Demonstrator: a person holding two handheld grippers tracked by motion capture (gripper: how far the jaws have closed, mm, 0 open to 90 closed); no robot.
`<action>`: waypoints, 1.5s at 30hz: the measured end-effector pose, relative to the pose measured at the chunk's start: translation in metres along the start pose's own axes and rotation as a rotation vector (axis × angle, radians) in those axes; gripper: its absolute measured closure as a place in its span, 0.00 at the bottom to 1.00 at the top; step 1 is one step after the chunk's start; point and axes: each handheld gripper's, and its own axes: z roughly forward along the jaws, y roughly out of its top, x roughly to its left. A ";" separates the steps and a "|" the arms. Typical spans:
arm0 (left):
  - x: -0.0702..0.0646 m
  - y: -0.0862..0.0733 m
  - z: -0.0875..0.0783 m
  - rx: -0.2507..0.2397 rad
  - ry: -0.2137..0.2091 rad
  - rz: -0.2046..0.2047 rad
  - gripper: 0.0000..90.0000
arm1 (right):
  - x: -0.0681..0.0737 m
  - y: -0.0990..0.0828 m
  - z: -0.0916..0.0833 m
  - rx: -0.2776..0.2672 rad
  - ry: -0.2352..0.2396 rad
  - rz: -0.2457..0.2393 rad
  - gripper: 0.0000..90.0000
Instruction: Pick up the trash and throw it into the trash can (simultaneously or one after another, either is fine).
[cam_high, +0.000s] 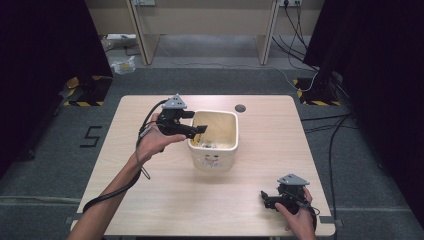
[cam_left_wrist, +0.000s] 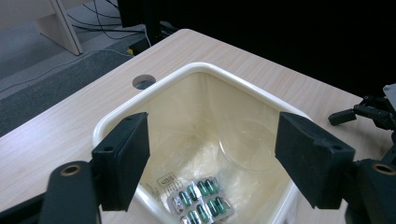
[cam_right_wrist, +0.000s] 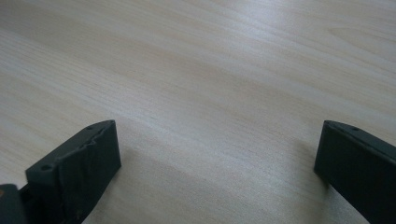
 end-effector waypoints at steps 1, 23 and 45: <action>0.001 -0.001 -0.001 0.000 0.002 -0.003 0.27 | 0.000 0.000 0.000 0.000 0.000 0.000 0.00; 0.022 -0.018 -0.024 -0.038 0.033 -0.079 0.21 | 0.000 0.000 0.000 -0.001 0.000 0.002 0.00; 0.035 -0.044 -0.043 -0.044 0.060 -0.113 0.21 | 0.000 0.000 0.000 0.001 0.000 0.002 0.00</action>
